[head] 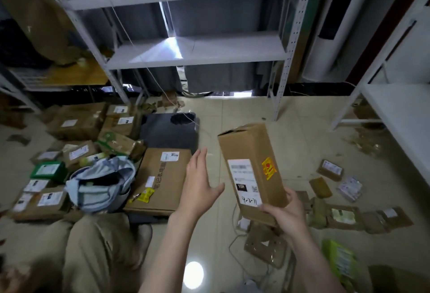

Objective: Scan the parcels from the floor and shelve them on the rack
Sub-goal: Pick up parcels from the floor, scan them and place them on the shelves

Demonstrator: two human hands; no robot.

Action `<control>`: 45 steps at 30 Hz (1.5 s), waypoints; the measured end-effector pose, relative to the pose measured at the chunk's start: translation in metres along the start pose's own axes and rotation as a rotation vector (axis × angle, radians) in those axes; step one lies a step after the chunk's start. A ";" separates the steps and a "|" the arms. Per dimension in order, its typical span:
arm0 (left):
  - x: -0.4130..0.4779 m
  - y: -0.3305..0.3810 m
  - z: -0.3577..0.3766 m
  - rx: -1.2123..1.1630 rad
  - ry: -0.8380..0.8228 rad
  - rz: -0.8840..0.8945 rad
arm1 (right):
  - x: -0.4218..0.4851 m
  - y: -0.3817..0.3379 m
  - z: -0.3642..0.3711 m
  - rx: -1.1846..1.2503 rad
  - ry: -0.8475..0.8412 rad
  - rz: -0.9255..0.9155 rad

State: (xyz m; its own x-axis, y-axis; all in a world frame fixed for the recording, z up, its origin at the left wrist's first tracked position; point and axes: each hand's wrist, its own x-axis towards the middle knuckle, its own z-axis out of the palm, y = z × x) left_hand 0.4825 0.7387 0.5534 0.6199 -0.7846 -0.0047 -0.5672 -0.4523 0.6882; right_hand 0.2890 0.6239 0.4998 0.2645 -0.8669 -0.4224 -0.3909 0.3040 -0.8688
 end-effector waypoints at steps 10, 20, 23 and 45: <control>0.057 0.055 0.050 -0.184 -0.113 0.001 | 0.048 -0.015 -0.103 0.247 0.265 0.013; 0.142 0.089 0.078 -0.170 -0.197 0.107 | 0.099 -0.042 -0.121 0.403 0.299 -0.020; 0.181 0.091 0.095 -0.222 -0.243 0.096 | 0.123 -0.064 -0.112 0.384 0.215 -0.048; 0.472 0.104 0.069 -0.732 -0.705 -0.086 | 0.322 -0.233 0.043 0.728 0.238 0.079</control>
State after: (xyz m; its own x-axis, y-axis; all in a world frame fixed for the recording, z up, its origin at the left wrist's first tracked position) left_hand 0.6788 0.2916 0.5729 0.0484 -0.9397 -0.3385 0.0810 -0.3341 0.9391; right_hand 0.5032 0.2915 0.5550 0.0308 -0.8686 -0.4945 0.2997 0.4800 -0.8245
